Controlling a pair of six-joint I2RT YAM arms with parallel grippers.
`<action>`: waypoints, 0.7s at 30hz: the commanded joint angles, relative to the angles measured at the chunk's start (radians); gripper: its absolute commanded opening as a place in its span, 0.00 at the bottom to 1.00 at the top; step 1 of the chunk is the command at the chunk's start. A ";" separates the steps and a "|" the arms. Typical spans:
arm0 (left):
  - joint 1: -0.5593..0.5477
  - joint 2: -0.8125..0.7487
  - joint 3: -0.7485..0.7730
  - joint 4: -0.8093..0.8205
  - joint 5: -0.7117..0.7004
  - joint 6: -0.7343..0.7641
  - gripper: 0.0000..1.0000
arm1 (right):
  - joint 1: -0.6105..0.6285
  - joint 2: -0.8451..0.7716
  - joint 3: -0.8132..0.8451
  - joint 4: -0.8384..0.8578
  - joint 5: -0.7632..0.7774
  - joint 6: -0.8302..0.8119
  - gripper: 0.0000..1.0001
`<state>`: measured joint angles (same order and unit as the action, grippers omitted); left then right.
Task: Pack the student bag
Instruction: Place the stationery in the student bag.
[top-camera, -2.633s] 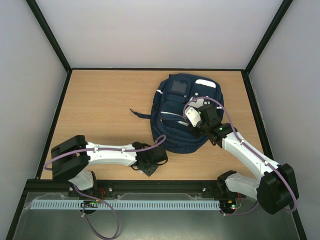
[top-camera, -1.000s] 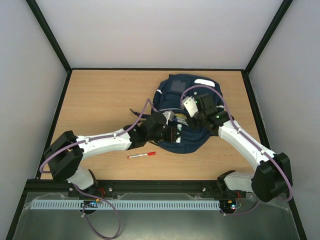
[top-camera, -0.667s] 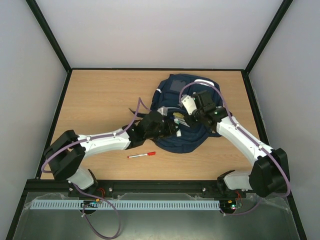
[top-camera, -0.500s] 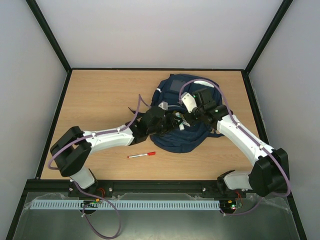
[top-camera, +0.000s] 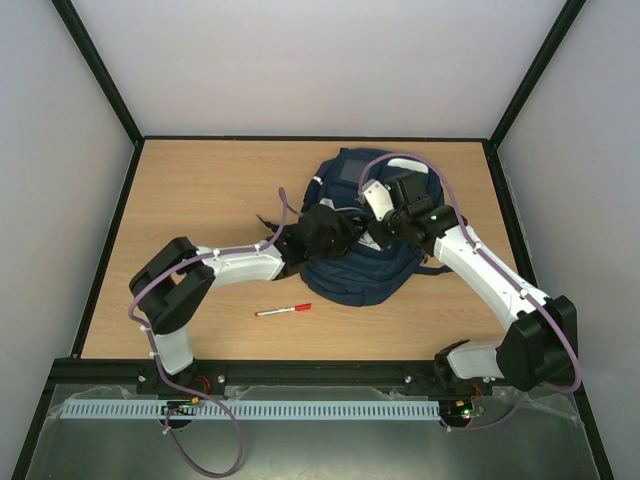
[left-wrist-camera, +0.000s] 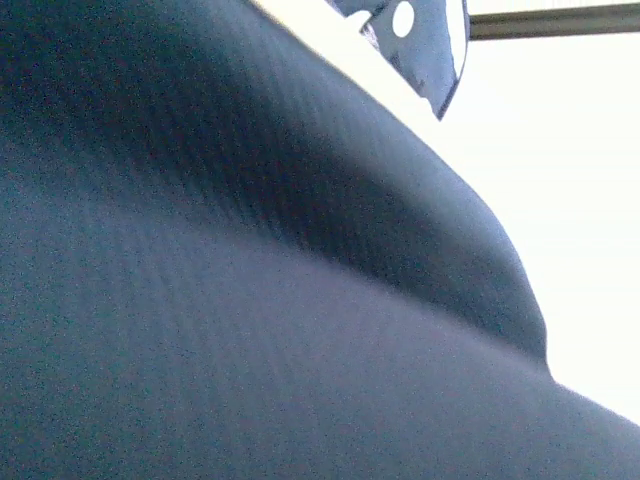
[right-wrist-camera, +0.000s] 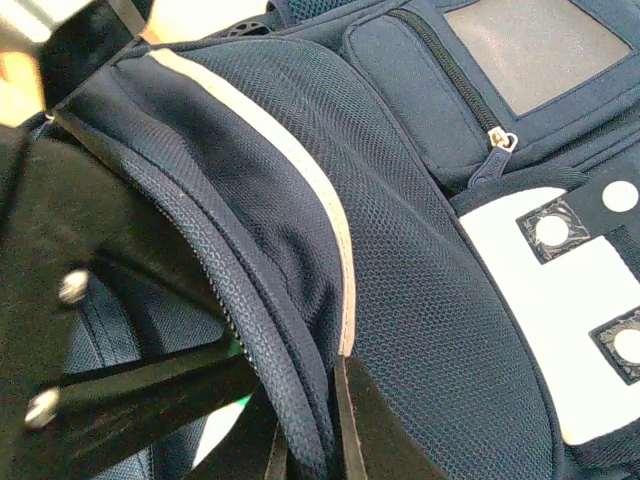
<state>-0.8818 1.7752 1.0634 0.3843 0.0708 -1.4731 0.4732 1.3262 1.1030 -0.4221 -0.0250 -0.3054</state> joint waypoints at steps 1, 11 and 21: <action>0.016 0.071 0.045 0.078 -0.017 -0.127 0.18 | 0.008 -0.014 0.067 0.056 -0.066 0.032 0.02; 0.030 0.172 0.142 0.111 -0.008 -0.167 0.29 | 0.008 -0.027 0.050 0.057 -0.086 0.038 0.02; 0.026 0.126 0.137 0.098 0.008 -0.119 0.53 | 0.008 -0.034 0.038 0.066 -0.067 0.038 0.02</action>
<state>-0.8654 1.9320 1.1774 0.4366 0.0807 -1.5932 0.4618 1.3254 1.1061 -0.3805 -0.0067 -0.2794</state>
